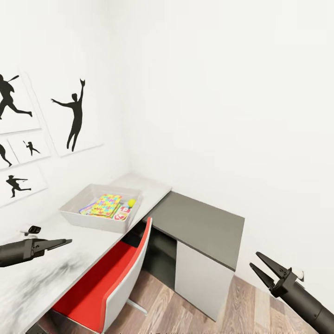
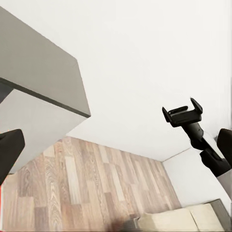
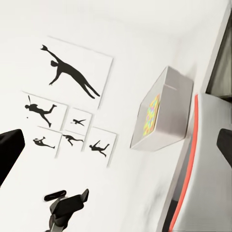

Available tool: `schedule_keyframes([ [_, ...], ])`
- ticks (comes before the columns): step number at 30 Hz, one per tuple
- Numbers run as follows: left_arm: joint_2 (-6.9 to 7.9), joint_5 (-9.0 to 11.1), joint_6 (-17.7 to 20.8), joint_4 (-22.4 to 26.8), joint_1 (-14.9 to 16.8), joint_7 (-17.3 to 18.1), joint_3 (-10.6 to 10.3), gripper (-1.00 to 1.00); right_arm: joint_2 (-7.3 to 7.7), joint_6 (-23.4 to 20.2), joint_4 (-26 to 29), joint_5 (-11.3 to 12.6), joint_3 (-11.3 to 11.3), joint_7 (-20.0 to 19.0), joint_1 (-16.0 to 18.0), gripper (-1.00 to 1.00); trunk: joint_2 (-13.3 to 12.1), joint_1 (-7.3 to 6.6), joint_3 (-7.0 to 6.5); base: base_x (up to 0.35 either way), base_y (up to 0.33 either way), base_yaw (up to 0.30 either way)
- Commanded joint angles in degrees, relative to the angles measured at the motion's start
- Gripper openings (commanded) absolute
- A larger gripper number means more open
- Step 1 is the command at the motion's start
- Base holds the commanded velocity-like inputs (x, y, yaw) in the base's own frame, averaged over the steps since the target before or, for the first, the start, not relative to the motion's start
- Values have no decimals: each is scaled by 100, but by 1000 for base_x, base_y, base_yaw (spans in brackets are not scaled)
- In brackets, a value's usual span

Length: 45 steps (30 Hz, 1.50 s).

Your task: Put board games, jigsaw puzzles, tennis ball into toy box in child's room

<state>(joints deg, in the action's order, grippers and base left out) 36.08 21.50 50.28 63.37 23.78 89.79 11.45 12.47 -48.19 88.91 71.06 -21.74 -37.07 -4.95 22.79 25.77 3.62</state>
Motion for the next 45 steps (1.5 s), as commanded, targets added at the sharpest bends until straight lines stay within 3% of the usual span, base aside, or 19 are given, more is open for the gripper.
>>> schedule_keyframes([
  [1,3,3,60,0,3,21,-4,100,0,-34,4,16,-5,1,3,100,13,2,5,-244,62,-219],
  [45,-2,4,37,0,3,21,-28,100,-4,-55,-1,17,-149,6,3,100,13,2,-301,-13,3,-219],
])
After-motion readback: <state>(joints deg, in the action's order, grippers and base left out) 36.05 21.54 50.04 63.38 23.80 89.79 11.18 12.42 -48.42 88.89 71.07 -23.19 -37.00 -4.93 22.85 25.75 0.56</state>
